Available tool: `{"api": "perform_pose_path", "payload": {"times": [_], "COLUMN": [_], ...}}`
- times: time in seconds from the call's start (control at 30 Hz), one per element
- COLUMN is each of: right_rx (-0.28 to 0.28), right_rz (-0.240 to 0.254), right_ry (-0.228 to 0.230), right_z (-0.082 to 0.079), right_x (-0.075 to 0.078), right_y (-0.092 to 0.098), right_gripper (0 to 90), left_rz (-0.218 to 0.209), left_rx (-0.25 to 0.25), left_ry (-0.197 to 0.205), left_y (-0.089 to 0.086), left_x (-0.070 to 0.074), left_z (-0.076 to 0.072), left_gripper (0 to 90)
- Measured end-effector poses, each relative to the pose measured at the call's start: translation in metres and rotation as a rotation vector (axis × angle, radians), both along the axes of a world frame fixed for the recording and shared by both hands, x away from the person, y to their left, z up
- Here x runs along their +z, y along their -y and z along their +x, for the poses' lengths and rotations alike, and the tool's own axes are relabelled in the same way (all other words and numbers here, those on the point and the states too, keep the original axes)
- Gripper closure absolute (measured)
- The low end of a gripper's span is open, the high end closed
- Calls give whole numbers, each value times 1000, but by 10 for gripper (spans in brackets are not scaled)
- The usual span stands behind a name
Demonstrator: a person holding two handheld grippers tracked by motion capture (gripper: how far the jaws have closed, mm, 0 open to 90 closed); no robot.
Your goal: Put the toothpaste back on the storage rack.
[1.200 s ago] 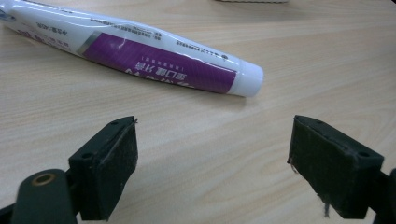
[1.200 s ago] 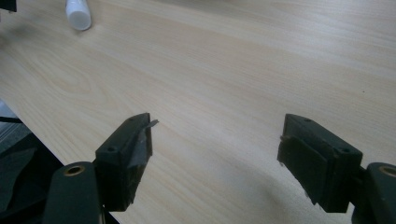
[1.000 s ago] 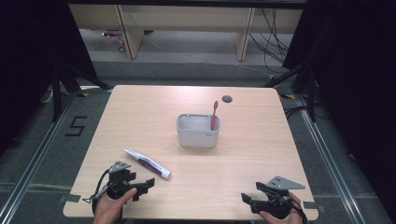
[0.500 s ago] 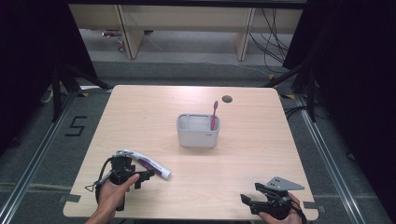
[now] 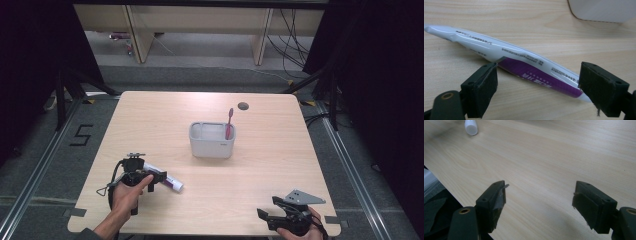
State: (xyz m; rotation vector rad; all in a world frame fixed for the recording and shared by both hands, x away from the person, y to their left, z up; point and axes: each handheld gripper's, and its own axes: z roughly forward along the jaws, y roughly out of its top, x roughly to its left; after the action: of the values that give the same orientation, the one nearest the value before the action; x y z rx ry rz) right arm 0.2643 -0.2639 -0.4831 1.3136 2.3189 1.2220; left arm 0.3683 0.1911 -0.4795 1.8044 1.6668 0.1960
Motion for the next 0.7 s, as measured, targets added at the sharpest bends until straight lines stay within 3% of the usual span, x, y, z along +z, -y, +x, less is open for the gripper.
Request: {"api": "perform_pose_path", "payload": {"times": [0.13,0.2,0.27,0.5,0.7], "right_rx": [-6,-7,-4,11,6], "right_rz": [-7,18,-11,-15,-3], "right_ry": [4,-9,-10,5,-9], "right_z": [0,-1,-1,-1,-2], "right_x": [1,0,0,0,0], "right_y": [0,-2,-1,-1,-2], "right_gripper": [265,265,265,265,266], "left_rz": [11,12,17,58,56], "left_rx": [24,21,24,29,28], "left_ry": [-9,-9,-13,-31,-47], "left_y": [1,2,4,7,6], "left_x": [-2,-2,-3,-8,-8], "left_z": [5,6,7,13,19], "left_gripper": [151,151,151,148,128]}}
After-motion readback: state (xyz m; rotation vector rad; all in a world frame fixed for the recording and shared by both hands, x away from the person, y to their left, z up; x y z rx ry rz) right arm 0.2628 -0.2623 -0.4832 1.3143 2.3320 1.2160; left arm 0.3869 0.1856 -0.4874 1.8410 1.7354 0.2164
